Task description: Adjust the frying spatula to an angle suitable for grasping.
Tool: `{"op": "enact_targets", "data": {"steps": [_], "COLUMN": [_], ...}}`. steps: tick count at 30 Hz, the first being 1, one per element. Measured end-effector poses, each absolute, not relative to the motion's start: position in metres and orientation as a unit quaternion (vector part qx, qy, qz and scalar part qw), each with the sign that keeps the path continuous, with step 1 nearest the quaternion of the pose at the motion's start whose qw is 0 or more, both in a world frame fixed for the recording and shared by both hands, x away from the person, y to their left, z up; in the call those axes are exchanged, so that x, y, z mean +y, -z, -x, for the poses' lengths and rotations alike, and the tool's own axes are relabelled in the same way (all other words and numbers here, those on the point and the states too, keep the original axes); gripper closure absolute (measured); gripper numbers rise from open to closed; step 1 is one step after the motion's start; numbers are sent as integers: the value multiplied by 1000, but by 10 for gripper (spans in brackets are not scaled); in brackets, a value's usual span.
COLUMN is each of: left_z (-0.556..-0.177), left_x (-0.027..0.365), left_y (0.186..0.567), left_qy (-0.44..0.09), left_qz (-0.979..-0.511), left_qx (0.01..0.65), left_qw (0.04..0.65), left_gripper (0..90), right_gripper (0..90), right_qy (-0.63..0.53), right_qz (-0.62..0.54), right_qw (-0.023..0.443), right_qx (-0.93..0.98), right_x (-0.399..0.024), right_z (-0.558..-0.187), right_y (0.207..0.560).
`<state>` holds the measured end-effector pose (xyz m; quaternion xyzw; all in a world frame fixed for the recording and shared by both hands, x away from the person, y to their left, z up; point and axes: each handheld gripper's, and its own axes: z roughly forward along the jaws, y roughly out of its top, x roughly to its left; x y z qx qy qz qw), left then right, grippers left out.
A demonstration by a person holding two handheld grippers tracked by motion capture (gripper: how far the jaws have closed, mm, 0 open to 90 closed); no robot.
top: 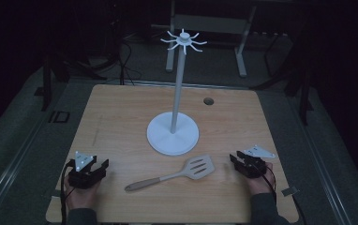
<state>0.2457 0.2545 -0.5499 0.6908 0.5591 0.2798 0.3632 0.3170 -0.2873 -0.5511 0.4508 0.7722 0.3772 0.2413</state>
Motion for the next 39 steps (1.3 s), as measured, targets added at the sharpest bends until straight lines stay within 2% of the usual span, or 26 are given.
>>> {"op": "enact_targets", "data": {"steps": [7, 9, 12, 16, 19, 21, 39], "left_z": [-243, -243, -244, -244, -243, -243, -244], "left_x": [257, 258, 257, 257, 257, 257, 251], "left_y": [546, 546, 546, 545, 545, 545, 546], "left_qy": [-283, -281, -277, -279, -276, -277, -286], "left_qz": [-693, -694, -694, -691, -689, -689, -703], "left_qx": [551, 553, 553, 557, 559, 558, 548], "left_qw": [368, 366, 368, 367, 370, 370, 353], "left_gripper": [553, 556, 555, 554, 553, 554, 589], "right_gripper": [607, 561, 549, 683, 841, 899, 900], "right_qy": [-377, -379, -383, -398, -401, -403, -386], "right_qz": [-427, -417, -405, -379, -369, -360, -299], "right_qw": [236, 227, 225, 216, 215, 211, 164], "right_qx": [787, 794, 799, 807, 811, 815, 857], "right_x": [-280, -275, -269, -261, -253, -248, -203], "right_z": [-315, -315, -315, -312, -312, -312, -314], "right_y": [541, 537, 530, 521, 517, 515, 523]}}
